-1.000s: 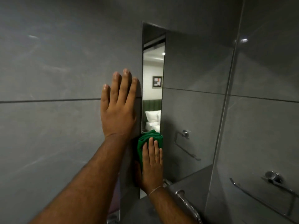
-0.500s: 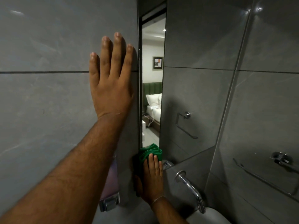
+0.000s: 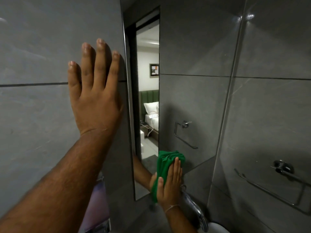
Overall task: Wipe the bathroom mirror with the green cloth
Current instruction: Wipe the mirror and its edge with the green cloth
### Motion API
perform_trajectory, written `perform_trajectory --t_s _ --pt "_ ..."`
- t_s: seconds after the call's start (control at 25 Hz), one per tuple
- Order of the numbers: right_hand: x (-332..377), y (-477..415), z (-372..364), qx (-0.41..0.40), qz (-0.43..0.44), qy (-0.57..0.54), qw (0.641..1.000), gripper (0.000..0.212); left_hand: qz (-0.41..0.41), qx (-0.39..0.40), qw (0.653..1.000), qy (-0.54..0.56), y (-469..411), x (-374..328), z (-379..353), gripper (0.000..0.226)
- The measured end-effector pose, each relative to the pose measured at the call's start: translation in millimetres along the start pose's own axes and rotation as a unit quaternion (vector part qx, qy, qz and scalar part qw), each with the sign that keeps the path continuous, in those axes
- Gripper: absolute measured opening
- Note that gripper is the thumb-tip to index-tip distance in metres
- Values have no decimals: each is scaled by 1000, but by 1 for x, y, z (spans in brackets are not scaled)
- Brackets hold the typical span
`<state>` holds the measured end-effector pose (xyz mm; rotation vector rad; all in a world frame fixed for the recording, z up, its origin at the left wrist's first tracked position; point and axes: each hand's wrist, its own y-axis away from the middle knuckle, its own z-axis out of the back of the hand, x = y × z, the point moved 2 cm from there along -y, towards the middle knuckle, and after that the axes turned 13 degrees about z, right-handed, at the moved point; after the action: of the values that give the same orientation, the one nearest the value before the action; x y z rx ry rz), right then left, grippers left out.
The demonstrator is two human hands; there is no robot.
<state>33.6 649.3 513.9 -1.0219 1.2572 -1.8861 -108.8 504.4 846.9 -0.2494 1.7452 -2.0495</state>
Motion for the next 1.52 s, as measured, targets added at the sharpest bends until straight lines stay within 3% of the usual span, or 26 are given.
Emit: perform_trajectory --t_s 0.2,0.36,0.44,0.56,0.96,1.52 --pt "-65 -27 14 -107 -255 -72 958 72 -7 -8 1000 -9 1 0 -2 91" --pt "-118 -52 28 -118 -291 -80 946 71 0 0 1000 -17 1 1 -3 96" --pt "-142 -66 36 -130 -322 -88 934 75 0 1 1000 -19 0 -1 -3 87" --pt "-165 -79 41 -128 -318 -83 936 77 1 -4 1000 -28 1 -4 -4 77" --pt "-174 -90 51 -126 -298 -84 942 77 -4 -13 999 -29 2 -5 -7 77" --pt "-202 -131 54 -81 -205 -62 973 77 -40 -8 998 -48 4 -7 -10 75"
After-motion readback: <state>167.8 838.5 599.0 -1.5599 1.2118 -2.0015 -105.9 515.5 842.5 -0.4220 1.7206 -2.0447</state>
